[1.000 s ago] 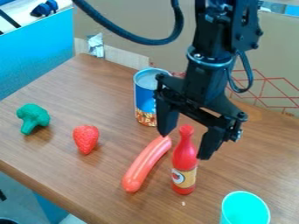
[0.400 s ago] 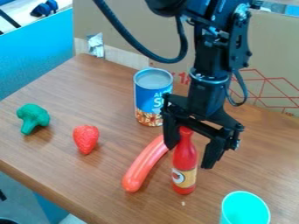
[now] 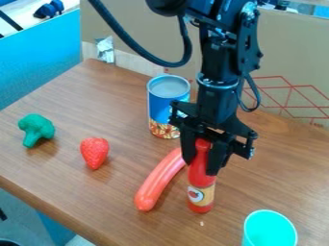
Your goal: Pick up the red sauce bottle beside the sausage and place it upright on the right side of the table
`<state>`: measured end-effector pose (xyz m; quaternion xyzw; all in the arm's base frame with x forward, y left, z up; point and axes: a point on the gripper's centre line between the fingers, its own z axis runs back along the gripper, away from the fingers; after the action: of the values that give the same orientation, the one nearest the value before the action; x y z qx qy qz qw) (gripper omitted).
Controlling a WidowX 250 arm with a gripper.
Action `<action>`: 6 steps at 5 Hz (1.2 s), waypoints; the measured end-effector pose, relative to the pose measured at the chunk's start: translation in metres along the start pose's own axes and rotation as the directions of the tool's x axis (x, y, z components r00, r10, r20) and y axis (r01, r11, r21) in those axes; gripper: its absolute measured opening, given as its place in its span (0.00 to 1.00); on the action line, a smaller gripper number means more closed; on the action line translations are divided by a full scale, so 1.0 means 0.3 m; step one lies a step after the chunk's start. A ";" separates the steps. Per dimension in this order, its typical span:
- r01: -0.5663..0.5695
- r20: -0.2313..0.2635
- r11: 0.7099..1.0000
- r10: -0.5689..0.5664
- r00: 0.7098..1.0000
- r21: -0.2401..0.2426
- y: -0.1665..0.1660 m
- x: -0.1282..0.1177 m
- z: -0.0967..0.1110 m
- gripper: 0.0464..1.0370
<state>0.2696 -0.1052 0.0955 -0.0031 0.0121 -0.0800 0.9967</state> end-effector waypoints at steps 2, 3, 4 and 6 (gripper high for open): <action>0.015 0.023 1.000 -0.015 1.000 0.022 -0.014 -0.013 0.056 0.34; 0.066 0.111 0.998 -0.066 0.992 0.005 -0.065 0.069 0.187 0.34; 0.101 0.068 0.995 -0.099 0.993 -0.022 -0.124 0.156 0.196 0.34; 0.144 0.010 0.987 -0.144 0.990 -0.070 -0.157 0.305 0.111 0.34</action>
<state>0.3530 -0.1661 0.1271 -0.0392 0.0123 -0.1514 0.9876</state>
